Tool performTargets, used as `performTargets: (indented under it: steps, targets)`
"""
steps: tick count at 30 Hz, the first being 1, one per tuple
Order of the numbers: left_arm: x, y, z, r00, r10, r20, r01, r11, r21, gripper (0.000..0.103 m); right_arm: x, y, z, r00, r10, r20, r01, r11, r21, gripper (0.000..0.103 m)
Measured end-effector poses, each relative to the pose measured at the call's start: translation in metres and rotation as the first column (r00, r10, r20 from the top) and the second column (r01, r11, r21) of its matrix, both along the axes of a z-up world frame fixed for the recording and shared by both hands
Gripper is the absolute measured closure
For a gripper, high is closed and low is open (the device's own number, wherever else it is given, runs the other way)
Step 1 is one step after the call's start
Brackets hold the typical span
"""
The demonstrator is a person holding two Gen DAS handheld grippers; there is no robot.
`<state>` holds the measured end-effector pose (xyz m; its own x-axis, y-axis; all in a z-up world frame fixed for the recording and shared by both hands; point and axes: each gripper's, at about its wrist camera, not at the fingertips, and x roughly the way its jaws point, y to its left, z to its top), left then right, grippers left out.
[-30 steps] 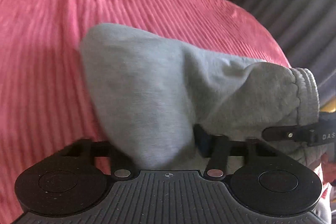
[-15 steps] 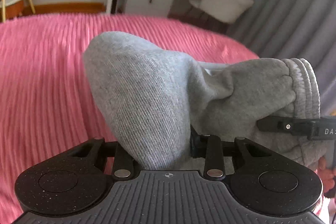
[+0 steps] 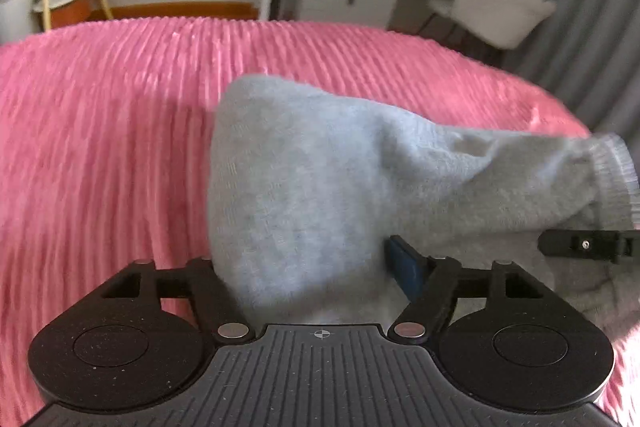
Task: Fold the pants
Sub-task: 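Lay the cuffs on the stack and open both grippers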
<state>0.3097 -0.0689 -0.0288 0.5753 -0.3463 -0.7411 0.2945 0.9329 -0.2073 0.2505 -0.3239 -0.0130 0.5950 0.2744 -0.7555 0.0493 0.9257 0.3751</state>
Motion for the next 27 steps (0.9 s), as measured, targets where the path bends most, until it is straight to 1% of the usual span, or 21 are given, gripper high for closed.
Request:
performTargets:
  steps: [1, 2, 3, 5, 6, 7, 8, 9, 10, 12, 14, 15, 16, 17, 19, 21, 22, 24, 25, 27]
  targets:
    - [-0.001, 0.009, 0.002, 1.000, 0.005, -0.011, -0.005, 1.000, -0.022, 0.018, -0.003, -0.008, -0.003, 1.000, -0.025, -0.012, 0.025, 1.000, -0.009, 0.013]
    - [-0.005, 0.022, 0.005, 0.999, 0.034, -0.016, -0.034, 0.999, -0.035, 0.015, -0.010, -0.014, 0.000, 0.999, -0.050, 0.001, 0.050, 0.998, -0.028, 0.009]
    - [-0.014, 0.036, 0.011, 0.998, 0.057, -0.013, -0.058, 0.997, -0.054, 0.015, -0.019, -0.021, 0.005, 0.997, -0.066, 0.027, 0.067, 0.997, -0.046, 0.006]
    - [-0.035, 0.052, 0.019, 0.996, 0.092, 0.018, -0.090, 0.990, -0.112, 0.016, -0.044, -0.036, 0.017, 0.990, -0.102, 0.094, 0.106, 0.994, -0.037, 0.006]
    - [-0.046, 0.055, 0.022, 0.994, 0.108, 0.035, -0.104, 0.989, -0.107, 0.015, -0.054, -0.039, 0.021, 0.984, -0.137, 0.117, 0.141, 0.990, -0.024, 0.006]
    - [-0.056, 0.054, 0.023, 0.992, 0.119, 0.053, -0.114, 0.990, -0.088, 0.013, -0.064, -0.038, 0.025, 0.974, -0.173, 0.143, 0.177, 0.984, -0.016, 0.006]
    - [-0.069, 0.051, 0.022, 0.990, 0.127, 0.068, -0.124, 0.991, -0.051, 0.012, -0.072, -0.035, 0.027, 0.963, -0.211, 0.166, 0.217, 0.976, -0.023, 0.006]
    - [-0.077, 0.046, 0.020, 0.988, 0.128, 0.085, -0.127, 0.992, -0.020, 0.012, -0.074, -0.032, 0.027, 0.960, -0.217, 0.176, 0.226, 0.974, -0.031, 0.006]
    - [-0.086, 0.041, 0.018, 0.988, 0.121, 0.100, -0.123, 0.992, 0.007, 0.010, -0.082, -0.025, 0.026, 0.961, -0.203, 0.186, 0.213, 0.976, -0.036, 0.006]
    - [-0.099, 0.032, 0.008, 0.988, 0.105, 0.116, -0.114, 0.990, 0.077, 0.009, -0.083, -0.007, 0.022, 0.967, -0.147, 0.207, 0.162, 0.985, -0.057, 0.006]
    - [-0.104, 0.029, -0.001, 0.982, 0.114, 0.148, -0.133, 0.983, 0.128, 0.005, -0.086, 0.006, 0.014, 0.970, -0.122, 0.208, 0.151, 0.980, -0.129, 0.006]
    - [-0.105, 0.030, -0.003, 0.981, 0.109, 0.161, -0.132, 0.982, 0.139, 0.004, -0.084, 0.010, 0.009, 0.973, -0.114, 0.201, 0.153, 0.970, -0.191, 0.006]
    - [-0.100, 0.031, -0.005, 0.980, 0.106, 0.167, -0.129, 0.982, 0.135, 0.004, -0.081, 0.011, 0.001, 0.977, -0.092, 0.194, 0.138, 0.960, -0.243, 0.006]
    - [-0.098, 0.035, -0.005, 0.979, 0.113, 0.167, -0.135, 0.983, 0.127, 0.004, -0.080, 0.010, -0.005, 0.978, -0.074, 0.193, 0.124, 0.957, -0.263, 0.006]
    - [-0.100, 0.048, -0.001, 0.977, 0.158, 0.144, -0.174, 0.979, 0.107, 0.004, -0.078, 0.005, -0.013, 0.977, -0.049, 0.206, 0.102, 0.962, -0.254, 0.006]
    - [-0.105, 0.060, 0.005, 0.967, 0.214, 0.137, -0.228, 0.969, 0.098, 0.004, -0.085, 0.004, -0.005, 0.978, -0.077, 0.192, 0.119, 0.969, -0.216, 0.006]
    - [-0.108, 0.065, 0.006, 0.964, 0.226, 0.140, -0.241, 0.965, 0.104, 0.004, -0.089, 0.004, 0.003, 0.975, -0.101, 0.199, 0.141, 0.970, -0.200, 0.006]
    - [-0.112, 0.070, 0.002, 0.966, 0.226, 0.129, -0.241, 0.962, 0.124, 0.004, -0.104, 0.007, 0.013, 0.962, -0.119, 0.248, 0.175, 0.961, -0.215, 0.006]
    - [-0.115, 0.070, -0.001, 0.967, 0.226, 0.115, -0.241, 0.961, 0.137, 0.004, -0.109, 0.009, 0.012, 0.960, -0.115, 0.256, 0.176, 0.957, -0.231, 0.006]
    - [-0.121, 0.072, -0.004, 0.964, 0.247, 0.096, -0.260, 0.954, 0.151, 0.004, -0.109, 0.013, 0.004, 0.969, -0.106, 0.221, 0.164, 0.950, -0.266, 0.006]
